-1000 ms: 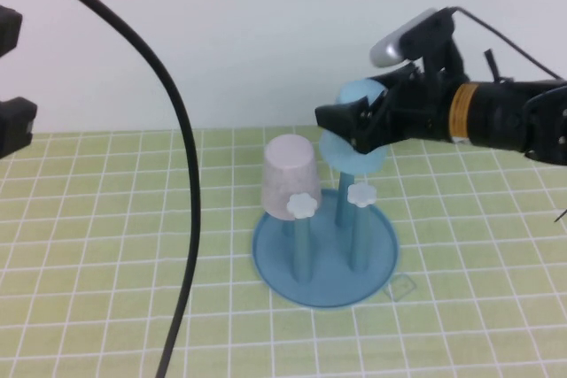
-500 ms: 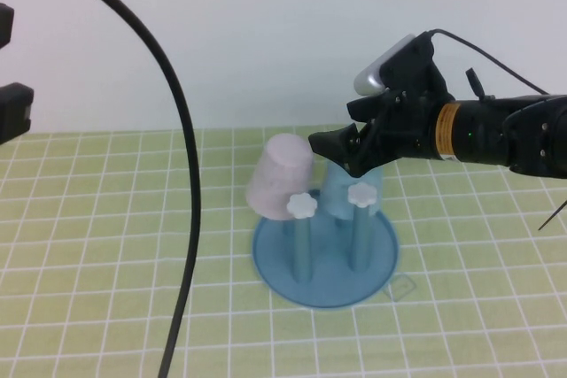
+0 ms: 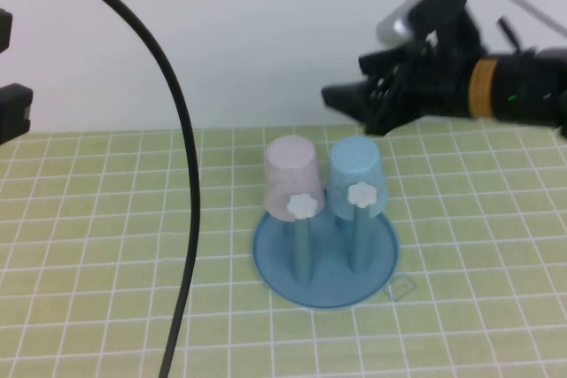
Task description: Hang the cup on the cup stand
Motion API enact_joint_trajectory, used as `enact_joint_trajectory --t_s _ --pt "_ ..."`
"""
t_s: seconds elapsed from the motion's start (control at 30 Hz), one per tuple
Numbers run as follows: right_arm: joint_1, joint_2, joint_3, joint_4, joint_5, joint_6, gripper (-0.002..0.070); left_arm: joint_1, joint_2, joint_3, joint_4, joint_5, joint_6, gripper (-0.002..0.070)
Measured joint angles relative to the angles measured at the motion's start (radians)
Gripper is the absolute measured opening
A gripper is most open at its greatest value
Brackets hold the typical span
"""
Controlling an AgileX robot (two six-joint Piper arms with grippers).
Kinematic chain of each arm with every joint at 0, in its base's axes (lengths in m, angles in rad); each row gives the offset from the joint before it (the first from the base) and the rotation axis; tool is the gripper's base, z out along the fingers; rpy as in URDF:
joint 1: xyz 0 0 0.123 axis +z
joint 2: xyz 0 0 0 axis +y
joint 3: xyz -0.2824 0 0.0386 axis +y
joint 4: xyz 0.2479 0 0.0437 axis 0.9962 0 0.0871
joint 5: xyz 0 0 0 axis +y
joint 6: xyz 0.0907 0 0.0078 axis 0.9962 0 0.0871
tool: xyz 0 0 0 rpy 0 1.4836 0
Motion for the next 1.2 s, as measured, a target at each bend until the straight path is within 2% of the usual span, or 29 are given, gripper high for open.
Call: enact_joint_trajectory --t_s 0.07,0.23,0.27,0.33,0.6,0.73,0.9,1.0,1.1,1.2 --pt "0.000 -0.082 0.000 -0.090 0.001 0.081 0.0468 0.000 0.000 0.000 0.000 0.000 0.000 0.0000" --pt "0.000 -0.267 0.000 -0.221 0.011 0.250 0.0128 0.000 0.000 0.000 0.000 0.000 -0.006 0.0000" --pt "0.000 -0.303 0.000 -0.225 0.011 0.269 0.0083 0.000 0.000 0.000 0.000 0.000 -0.006 0.0000" --pt "0.000 -0.362 0.000 -0.232 0.011 0.299 0.0037 0.000 0.000 0.000 0.000 0.000 -0.006 0.0000" --pt "0.000 -0.515 0.000 -0.240 -0.060 0.425 0.0000 0.002 0.000 0.000 -0.001 0.000 -0.006 0.0000" --pt "0.000 -0.527 0.000 -0.247 -0.169 0.448 -0.0001 0.060 -0.003 0.000 -0.061 -0.005 -0.006 0.0000" --pt "0.002 -0.530 0.000 -0.254 -0.166 0.411 -0.0001 0.181 -0.065 0.023 -0.082 -0.007 -0.006 0.0000" --pt "0.002 -0.558 0.004 -0.255 -0.091 0.386 -0.0001 0.281 -0.127 0.069 -0.092 -0.012 -0.008 0.0000" --pt "0.002 -0.636 0.037 -0.255 0.052 0.352 -0.0001 0.407 -0.207 0.162 -0.127 -0.173 -0.142 0.0000" --pt "0.002 -0.745 0.104 -0.248 0.224 0.343 -0.0001 0.542 -0.310 0.338 -0.151 -0.418 -0.224 0.0000"
